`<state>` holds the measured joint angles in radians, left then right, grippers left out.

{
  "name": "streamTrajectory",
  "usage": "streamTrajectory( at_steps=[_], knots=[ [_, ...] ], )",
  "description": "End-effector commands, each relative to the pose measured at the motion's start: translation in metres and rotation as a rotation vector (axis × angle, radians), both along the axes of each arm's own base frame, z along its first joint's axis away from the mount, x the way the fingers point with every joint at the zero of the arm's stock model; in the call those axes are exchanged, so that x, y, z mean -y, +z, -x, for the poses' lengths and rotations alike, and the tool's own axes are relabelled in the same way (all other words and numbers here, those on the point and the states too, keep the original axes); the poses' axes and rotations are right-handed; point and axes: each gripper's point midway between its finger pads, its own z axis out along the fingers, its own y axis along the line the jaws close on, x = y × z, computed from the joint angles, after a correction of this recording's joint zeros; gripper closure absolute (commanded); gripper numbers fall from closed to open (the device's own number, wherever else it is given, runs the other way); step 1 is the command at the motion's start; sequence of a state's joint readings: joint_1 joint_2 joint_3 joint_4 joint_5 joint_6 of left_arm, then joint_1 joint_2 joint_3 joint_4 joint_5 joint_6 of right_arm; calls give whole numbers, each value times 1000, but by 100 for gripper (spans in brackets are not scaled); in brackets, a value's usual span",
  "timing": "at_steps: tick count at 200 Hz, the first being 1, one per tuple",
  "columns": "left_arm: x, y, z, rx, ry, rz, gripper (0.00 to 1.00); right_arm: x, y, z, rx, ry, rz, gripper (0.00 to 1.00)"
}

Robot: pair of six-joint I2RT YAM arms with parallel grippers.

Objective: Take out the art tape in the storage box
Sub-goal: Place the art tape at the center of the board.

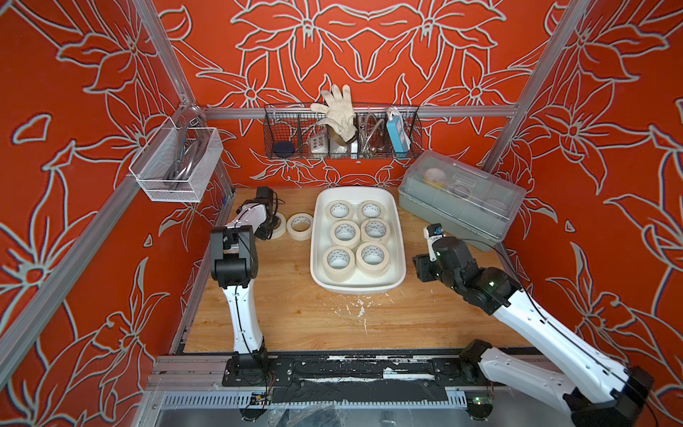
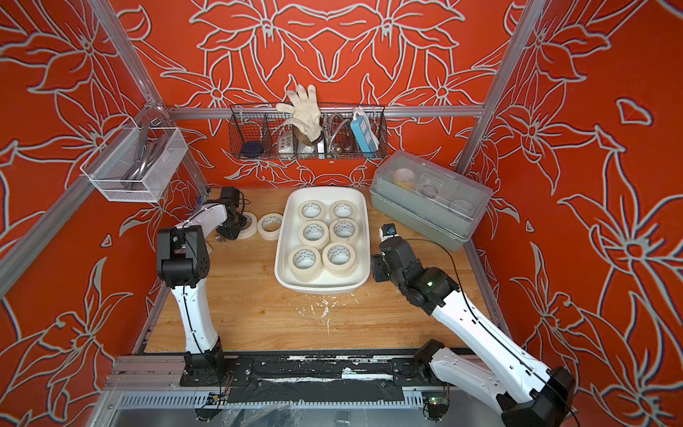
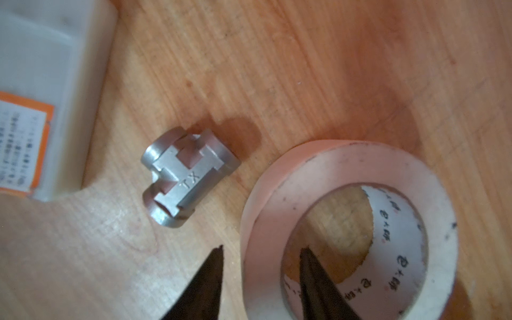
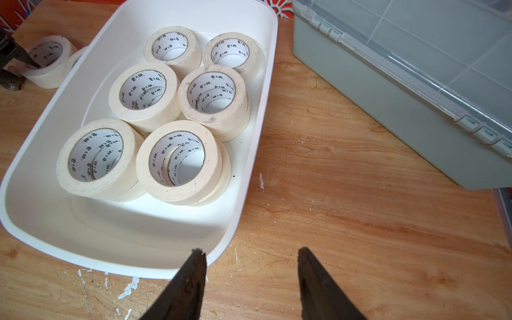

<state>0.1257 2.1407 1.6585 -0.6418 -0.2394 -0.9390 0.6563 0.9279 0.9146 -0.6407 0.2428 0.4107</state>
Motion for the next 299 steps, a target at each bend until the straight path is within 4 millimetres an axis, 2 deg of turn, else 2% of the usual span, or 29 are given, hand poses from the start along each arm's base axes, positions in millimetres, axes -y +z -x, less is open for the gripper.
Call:
streamTrajectory(
  at_steps=[1, 12, 37, 52, 62, 91, 123, 167, 206, 249, 299],
  knots=[
    [0, 28, 3, 17, -29, 2, 43, 5, 10, 4, 12, -12, -25, 43],
    [1, 37, 3, 26, -49, 1, 42, 5, 15, 5, 26, -12, -33, 43],
    [6, 54, 7, 52, -91, 4, 31, 7, 23, 6, 52, -17, -52, 43],
    [14, 63, 9, 70, -140, 24, 14, 6, 26, 6, 61, -17, -63, 43],
    [22, 67, 8, 80, -197, 54, 7, 5, 27, 6, 62, -12, -67, 43],
    [39, 85, 21, 47, -312, 48, 1, -1, 28, 5, 47, 5, -80, 43],
    [71, 105, 43, 31, -425, -7, 1, -12, 25, 4, 15, 27, -121, 43],
    [142, 133, 77, 98, -658, -35, 1, -28, 18, -4, -23, 30, -183, 40],
    [173, 148, 117, 145, -777, -23, 1, -42, 14, -21, -51, 16, -204, 35],
    [197, 158, 159, 212, -878, 34, 1, -58, 9, -48, -84, 15, -184, 28],
    [193, 174, 181, 268, -889, 31, 1, -76, -6, -84, -172, -37, -221, 24]
  ],
)
